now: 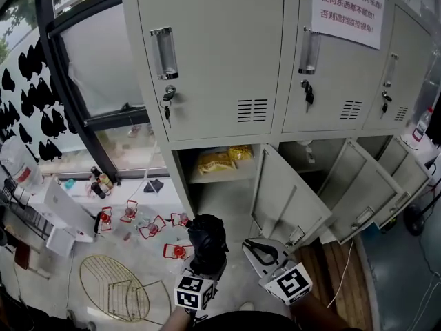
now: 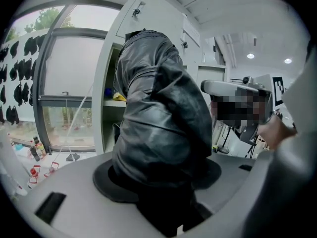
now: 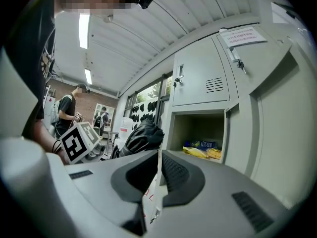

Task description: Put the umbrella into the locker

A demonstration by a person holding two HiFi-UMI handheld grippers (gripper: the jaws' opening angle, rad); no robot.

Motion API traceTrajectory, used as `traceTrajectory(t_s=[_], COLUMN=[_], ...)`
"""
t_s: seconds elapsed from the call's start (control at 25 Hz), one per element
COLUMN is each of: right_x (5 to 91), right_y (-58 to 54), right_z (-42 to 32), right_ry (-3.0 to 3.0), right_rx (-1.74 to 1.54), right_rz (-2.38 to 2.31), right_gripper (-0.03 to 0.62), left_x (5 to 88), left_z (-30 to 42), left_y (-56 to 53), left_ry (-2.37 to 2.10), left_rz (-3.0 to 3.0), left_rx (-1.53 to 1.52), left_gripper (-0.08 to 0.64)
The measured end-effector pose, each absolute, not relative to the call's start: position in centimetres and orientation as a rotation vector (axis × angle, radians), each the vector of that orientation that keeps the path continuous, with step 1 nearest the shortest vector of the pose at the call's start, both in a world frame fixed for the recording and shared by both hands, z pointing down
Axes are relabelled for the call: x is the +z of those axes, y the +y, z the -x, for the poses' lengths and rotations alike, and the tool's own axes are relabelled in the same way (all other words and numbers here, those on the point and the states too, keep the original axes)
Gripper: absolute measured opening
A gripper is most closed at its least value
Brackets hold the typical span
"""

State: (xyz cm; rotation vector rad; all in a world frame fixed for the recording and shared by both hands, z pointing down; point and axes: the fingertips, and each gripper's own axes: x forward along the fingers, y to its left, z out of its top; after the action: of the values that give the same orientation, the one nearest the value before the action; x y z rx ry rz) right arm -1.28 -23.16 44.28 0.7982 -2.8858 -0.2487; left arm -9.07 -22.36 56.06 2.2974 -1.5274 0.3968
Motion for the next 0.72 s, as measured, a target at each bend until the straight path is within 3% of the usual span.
traceTrajectory(t_s=[0.72], right_x=[44.6], right_y=[-23.9], right_z=[-0.4], right_ry=[-2.952], right_rx=[-0.213], right_rz=[-0.666], right_gripper=[0.043], left_x=[58.4], left_z=[6.4], left_y=[-23.6], left_ry=[-1.499], left_rz=[-2.199], left_rx=[0.437], left_gripper=[0.262])
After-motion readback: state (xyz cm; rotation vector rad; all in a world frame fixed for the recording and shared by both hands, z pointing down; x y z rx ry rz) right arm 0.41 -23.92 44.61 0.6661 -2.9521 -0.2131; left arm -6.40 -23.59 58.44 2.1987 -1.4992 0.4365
